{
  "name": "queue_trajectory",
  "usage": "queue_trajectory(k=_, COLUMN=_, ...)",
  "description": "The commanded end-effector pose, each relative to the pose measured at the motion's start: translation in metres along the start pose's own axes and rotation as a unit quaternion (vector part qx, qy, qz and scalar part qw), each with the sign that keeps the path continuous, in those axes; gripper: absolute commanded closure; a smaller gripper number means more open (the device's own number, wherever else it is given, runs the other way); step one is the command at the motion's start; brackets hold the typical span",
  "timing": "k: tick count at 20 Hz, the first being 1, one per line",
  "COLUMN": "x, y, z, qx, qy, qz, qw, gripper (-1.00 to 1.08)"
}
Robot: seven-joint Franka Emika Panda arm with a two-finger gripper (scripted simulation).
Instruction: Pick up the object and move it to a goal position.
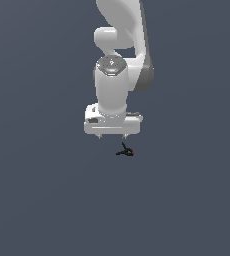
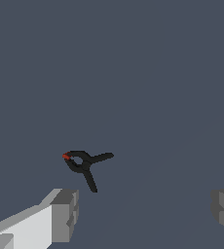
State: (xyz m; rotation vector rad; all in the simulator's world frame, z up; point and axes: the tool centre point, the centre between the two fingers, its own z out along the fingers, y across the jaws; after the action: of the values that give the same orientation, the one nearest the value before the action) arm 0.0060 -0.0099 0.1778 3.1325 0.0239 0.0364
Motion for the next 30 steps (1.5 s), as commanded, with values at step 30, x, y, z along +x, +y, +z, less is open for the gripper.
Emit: queue_trajectory(k=30, x=-0.002, y=-0.015, z=0.030, qx=-0.010, qy=-0.004, qz=-0.122, qw=0.9925, gripper=-0.92)
